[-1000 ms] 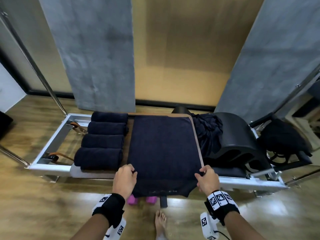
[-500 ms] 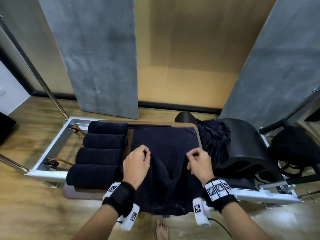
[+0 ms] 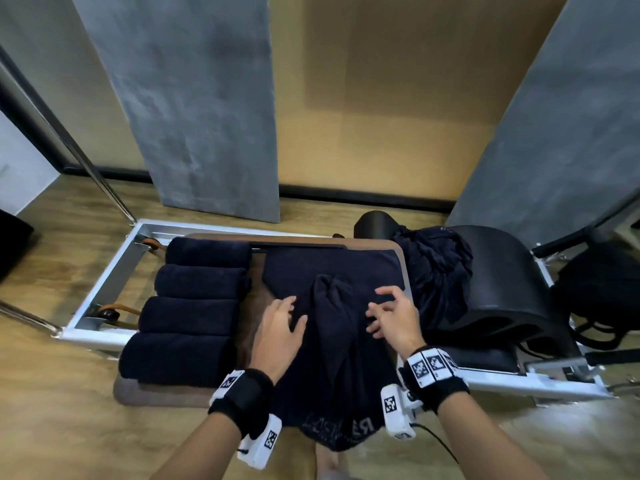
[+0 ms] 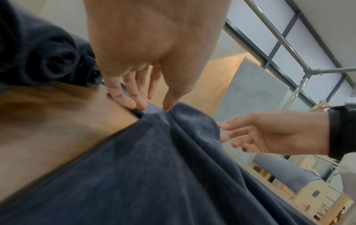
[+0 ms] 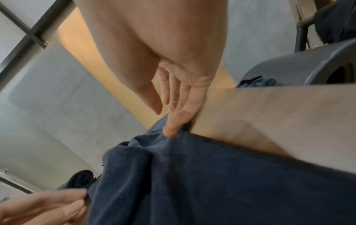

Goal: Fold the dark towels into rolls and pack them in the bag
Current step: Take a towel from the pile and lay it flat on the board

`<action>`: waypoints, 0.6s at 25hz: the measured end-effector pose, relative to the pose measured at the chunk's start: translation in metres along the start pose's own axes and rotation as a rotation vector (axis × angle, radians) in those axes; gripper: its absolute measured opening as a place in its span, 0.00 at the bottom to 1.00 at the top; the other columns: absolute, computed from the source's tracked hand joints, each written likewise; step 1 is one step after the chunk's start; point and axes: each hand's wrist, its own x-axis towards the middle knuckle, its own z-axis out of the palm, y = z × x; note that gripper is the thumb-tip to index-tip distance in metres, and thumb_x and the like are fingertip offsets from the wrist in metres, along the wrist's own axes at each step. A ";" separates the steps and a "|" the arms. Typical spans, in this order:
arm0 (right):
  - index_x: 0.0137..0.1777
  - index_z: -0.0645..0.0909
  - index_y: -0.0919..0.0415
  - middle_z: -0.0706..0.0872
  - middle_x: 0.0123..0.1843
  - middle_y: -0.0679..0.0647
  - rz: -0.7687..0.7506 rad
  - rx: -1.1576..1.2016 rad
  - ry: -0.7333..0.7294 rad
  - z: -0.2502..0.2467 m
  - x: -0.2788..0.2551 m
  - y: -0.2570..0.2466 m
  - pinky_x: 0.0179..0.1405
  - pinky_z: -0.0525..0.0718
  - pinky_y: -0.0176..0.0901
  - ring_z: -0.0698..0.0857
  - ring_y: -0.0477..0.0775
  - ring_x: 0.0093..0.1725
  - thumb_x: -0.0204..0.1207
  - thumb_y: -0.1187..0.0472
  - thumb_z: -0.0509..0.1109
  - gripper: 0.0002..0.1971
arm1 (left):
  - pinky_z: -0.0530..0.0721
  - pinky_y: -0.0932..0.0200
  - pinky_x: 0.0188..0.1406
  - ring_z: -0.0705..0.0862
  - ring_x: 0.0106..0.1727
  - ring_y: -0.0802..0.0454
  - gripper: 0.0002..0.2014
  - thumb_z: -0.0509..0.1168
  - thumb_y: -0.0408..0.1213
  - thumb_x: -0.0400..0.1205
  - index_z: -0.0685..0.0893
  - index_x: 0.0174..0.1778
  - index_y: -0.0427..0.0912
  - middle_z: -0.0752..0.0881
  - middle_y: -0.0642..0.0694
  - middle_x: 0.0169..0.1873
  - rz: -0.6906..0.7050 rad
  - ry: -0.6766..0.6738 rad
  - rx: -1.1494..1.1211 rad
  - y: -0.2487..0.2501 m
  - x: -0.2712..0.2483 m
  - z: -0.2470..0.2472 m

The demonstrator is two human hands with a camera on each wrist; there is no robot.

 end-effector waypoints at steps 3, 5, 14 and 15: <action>0.51 0.83 0.62 0.89 0.31 0.63 0.059 -0.195 0.077 -0.023 -0.029 0.032 0.15 0.77 0.40 0.80 0.49 0.15 0.77 0.63 0.80 0.09 | 0.84 0.49 0.48 0.88 0.51 0.42 0.10 0.73 0.50 0.84 0.84 0.55 0.49 0.82 0.51 0.49 -0.080 0.037 0.202 -0.020 -0.034 -0.006; 0.47 0.81 0.61 0.87 0.26 0.62 0.133 -0.319 -0.001 -0.030 -0.053 0.047 0.12 0.69 0.34 0.75 0.48 0.11 0.73 0.59 0.85 0.14 | 0.78 0.51 0.42 0.89 0.51 0.43 0.13 0.71 0.58 0.84 0.80 0.52 0.54 0.83 0.54 0.45 -0.162 -0.044 0.335 -0.022 -0.055 -0.010; 0.56 0.72 0.63 0.92 0.37 0.71 0.166 0.240 -0.007 -0.037 -0.090 0.020 0.16 0.81 0.41 0.88 0.63 0.22 0.89 0.60 0.68 0.08 | 0.89 0.47 0.28 0.92 0.29 0.50 0.09 0.64 0.44 0.92 0.75 0.46 0.50 0.92 0.47 0.29 -0.164 0.145 -0.331 -0.007 -0.063 -0.028; 0.59 0.73 0.63 0.93 0.43 0.71 0.116 0.333 -0.005 -0.040 -0.089 0.013 0.21 0.87 0.46 0.92 0.64 0.28 0.90 0.61 0.67 0.06 | 0.91 0.47 0.30 0.94 0.35 0.49 0.05 0.64 0.40 0.92 0.76 0.51 0.50 0.94 0.44 0.35 -0.160 0.163 -0.429 -0.003 -0.057 -0.031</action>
